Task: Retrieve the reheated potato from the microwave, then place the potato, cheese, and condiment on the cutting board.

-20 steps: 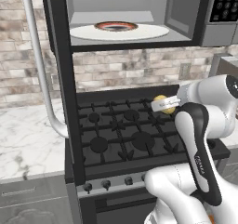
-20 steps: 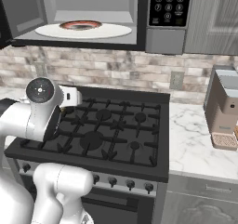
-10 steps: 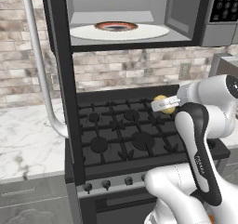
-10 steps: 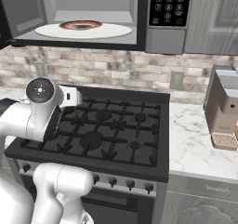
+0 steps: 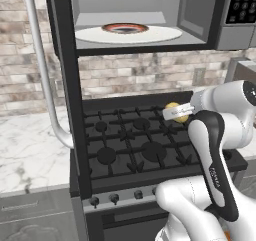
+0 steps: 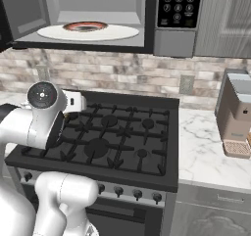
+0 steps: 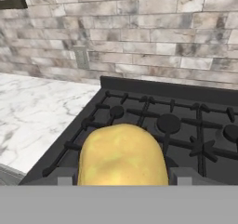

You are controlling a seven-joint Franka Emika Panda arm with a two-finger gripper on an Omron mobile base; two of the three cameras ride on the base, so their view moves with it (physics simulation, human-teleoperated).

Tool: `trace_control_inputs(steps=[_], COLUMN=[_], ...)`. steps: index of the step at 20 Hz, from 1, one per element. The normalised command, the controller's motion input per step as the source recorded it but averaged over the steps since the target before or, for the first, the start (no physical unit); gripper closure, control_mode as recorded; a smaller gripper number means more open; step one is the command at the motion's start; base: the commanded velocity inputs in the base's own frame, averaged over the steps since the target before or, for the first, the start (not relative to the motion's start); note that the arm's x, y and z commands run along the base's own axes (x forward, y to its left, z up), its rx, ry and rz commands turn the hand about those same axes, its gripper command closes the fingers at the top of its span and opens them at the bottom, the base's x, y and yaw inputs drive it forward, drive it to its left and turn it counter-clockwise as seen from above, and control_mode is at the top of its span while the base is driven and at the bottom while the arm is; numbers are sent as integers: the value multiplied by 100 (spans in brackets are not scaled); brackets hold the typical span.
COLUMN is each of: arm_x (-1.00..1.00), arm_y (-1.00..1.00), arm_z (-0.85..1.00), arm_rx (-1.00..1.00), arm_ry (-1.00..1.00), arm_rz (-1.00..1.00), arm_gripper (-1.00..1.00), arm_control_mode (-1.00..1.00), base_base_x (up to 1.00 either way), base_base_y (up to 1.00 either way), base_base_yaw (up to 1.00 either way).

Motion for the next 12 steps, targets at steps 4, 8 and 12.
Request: trace_control_inputs(steps=[4, 8, 12], arm_x=[0, 0, 0], arm_y=[0, 0, 0], arm_z=[0, 0, 0], arm_rx=[0, 0, 0], arm_ry=[0, 0, 0], arm_rz=[0, 0, 0], arm_gripper=[100, 100, 100], arm_control_mode=[100, 100, 100], base_base_x=[-51, -74, -67], base_base_y=[0, 0, -2], base_base_yaw=[4, 0, 0])
